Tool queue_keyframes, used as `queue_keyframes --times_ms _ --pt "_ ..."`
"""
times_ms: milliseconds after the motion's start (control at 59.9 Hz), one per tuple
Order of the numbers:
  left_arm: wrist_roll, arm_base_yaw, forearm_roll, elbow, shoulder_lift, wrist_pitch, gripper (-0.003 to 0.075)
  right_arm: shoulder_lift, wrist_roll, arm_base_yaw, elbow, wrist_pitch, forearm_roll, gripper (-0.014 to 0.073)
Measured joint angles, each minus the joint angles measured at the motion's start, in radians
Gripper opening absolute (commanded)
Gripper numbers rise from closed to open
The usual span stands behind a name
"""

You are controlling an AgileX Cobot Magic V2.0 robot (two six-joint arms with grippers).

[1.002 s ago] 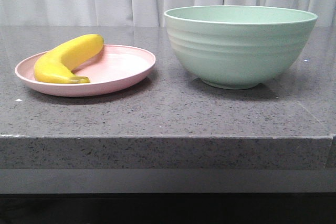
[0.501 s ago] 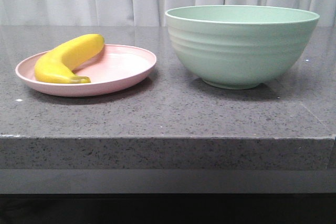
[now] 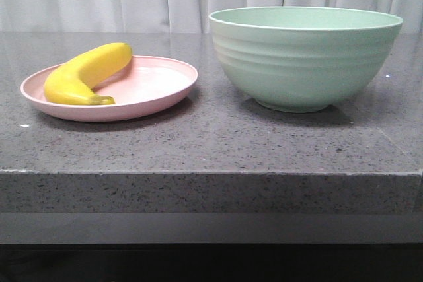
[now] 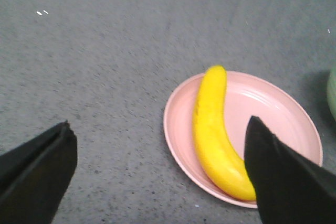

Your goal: Transfer banana from pink plate to green bowl

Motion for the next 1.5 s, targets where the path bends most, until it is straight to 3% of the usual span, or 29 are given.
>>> queue_keyframes --times_ms 217,568,1152,1503 --pt "0.002 -0.097 0.000 -0.194 0.298 0.120 0.0618 0.000 0.000 0.000 0.000 0.000 0.000 0.0598" --pt "0.002 -0.159 0.000 -0.342 0.619 0.129 0.0618 0.000 0.000 0.000 0.000 0.000 0.000 0.0598" --pt "0.002 -0.159 0.003 -0.358 0.753 0.095 0.0614 0.000 0.000 0.000 0.000 0.000 0.000 0.0598" --pt "0.002 -0.159 0.003 -0.358 0.753 0.082 0.0369 0.000 0.000 0.000 0.000 0.000 0.000 0.0598"
